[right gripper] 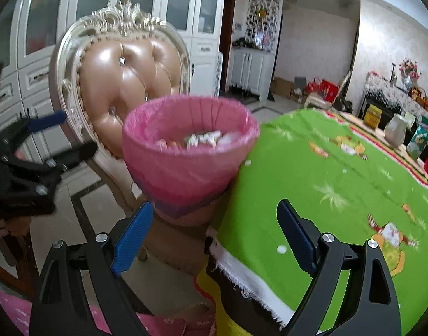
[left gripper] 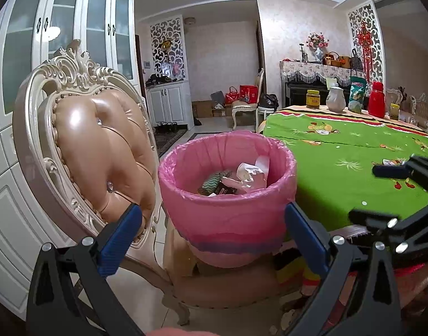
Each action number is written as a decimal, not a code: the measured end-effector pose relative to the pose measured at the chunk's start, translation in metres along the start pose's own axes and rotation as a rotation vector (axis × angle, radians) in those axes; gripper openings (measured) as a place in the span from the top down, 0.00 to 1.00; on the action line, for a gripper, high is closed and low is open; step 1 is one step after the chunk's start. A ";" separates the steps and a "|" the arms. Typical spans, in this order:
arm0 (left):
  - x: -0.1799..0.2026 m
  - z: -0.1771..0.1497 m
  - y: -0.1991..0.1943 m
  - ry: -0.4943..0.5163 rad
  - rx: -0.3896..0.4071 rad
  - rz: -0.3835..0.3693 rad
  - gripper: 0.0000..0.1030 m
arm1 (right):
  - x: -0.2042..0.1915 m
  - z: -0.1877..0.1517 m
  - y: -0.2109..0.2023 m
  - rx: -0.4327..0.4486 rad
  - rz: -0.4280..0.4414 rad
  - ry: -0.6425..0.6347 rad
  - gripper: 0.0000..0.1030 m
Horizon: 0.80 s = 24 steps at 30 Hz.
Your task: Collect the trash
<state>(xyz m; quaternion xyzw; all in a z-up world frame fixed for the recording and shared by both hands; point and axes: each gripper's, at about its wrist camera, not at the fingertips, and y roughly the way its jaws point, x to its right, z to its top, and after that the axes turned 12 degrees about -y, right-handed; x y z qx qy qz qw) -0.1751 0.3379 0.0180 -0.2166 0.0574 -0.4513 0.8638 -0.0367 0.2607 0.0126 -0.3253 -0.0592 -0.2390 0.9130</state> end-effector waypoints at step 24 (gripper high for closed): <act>0.003 0.003 -0.003 -0.004 0.010 -0.016 0.04 | 0.001 0.007 -0.026 0.141 -0.054 -0.017 0.18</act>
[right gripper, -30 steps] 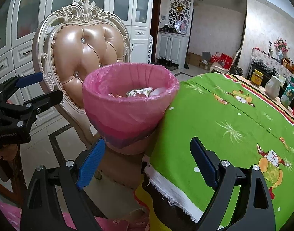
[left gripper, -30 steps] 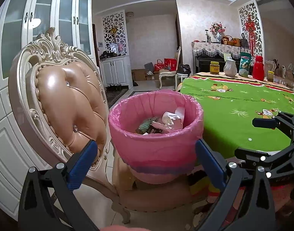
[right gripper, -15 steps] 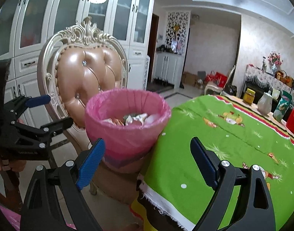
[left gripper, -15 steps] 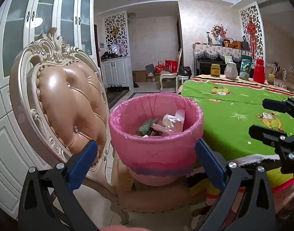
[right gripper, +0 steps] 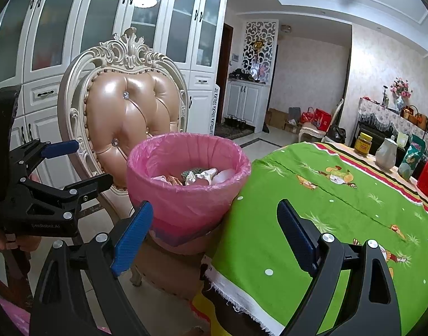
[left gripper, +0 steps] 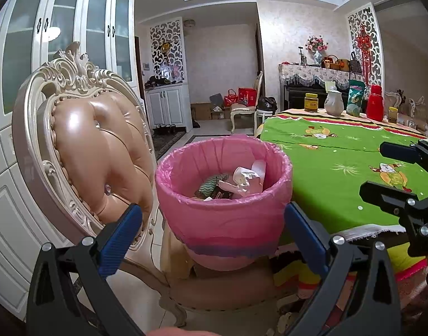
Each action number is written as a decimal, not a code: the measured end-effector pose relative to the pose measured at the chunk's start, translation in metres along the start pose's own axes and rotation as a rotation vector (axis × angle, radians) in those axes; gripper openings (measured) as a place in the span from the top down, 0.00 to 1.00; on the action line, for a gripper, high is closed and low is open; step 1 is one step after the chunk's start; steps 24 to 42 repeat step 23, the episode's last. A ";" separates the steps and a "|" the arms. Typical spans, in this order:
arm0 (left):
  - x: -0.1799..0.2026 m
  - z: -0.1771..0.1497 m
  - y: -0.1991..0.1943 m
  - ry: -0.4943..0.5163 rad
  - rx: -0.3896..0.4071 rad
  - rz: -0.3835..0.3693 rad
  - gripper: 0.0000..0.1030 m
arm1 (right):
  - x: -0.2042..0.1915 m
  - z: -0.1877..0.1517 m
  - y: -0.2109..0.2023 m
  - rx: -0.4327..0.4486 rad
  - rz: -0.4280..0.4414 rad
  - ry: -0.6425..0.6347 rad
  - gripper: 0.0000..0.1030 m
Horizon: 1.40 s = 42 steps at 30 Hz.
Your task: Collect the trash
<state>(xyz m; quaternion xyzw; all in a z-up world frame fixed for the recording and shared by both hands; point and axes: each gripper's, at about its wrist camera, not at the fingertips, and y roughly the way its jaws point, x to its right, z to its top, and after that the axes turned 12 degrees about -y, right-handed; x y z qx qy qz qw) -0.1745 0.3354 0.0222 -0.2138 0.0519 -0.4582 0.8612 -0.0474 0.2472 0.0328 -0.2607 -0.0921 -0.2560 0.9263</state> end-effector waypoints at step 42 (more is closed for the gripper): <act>0.001 -0.002 0.004 -0.002 -0.006 -0.011 0.04 | -0.003 -0.004 0.004 -0.014 0.017 0.007 0.18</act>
